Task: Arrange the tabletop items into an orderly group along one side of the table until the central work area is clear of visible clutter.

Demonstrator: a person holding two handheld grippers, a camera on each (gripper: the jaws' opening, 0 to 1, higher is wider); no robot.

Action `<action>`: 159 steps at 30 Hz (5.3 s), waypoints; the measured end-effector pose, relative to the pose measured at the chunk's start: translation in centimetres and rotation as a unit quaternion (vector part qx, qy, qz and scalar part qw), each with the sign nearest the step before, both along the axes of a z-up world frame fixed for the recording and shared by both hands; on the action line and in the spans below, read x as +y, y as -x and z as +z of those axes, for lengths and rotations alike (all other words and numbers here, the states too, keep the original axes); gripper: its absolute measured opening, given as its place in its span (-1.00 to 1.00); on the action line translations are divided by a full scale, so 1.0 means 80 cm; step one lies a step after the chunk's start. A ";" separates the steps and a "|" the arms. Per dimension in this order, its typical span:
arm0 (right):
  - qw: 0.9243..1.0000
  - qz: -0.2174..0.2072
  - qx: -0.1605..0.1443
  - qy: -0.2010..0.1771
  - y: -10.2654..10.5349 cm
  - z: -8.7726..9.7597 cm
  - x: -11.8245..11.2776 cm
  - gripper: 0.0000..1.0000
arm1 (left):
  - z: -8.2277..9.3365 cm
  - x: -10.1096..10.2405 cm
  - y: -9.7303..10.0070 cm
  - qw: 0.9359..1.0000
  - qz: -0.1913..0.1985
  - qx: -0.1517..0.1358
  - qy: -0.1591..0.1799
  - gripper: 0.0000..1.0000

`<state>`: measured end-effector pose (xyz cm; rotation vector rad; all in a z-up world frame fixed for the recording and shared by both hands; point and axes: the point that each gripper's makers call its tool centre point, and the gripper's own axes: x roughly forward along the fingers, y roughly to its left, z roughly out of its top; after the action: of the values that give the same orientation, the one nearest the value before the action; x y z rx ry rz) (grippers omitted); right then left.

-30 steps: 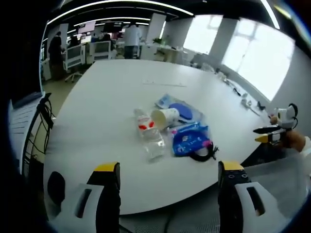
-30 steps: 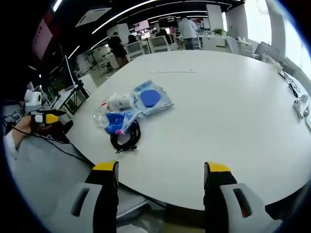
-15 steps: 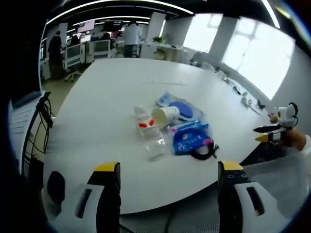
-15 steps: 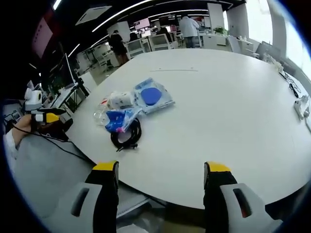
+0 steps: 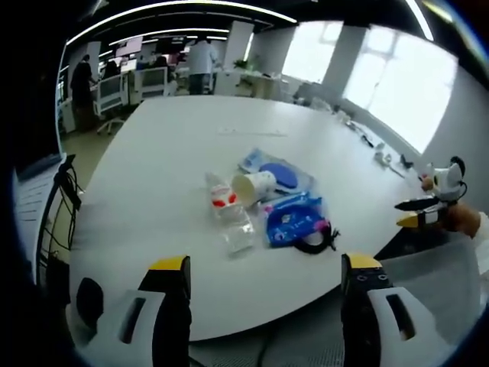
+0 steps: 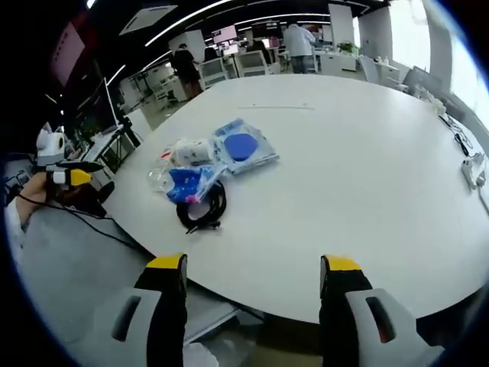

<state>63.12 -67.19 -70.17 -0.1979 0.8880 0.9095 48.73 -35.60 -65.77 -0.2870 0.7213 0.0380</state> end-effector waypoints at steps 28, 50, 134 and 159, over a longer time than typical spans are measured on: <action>0.991 0.065 -0.089 0.079 0.006 0.033 0.000 0.32 | 0.017 0.001 0.003 0.999 -0.026 -0.037 0.017 0.48; 0.964 0.202 -0.147 0.085 -0.062 0.037 0.127 0.26 | -0.002 0.016 0.003 0.999 0.017 -0.012 0.032 0.46; 0.823 0.510 -0.229 0.103 -0.082 -0.028 0.407 0.17 | -0.026 0.050 0.027 0.997 0.074 0.014 0.035 0.47; 0.788 0.580 -0.172 0.114 -0.071 -0.089 0.429 0.15 | -0.031 0.056 0.032 0.995 0.090 0.023 0.036 0.48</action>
<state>68.80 -32.86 -77.32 -1.1807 0.4537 1.8208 46.19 -31.14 -68.24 -0.4199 0.7421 0.1901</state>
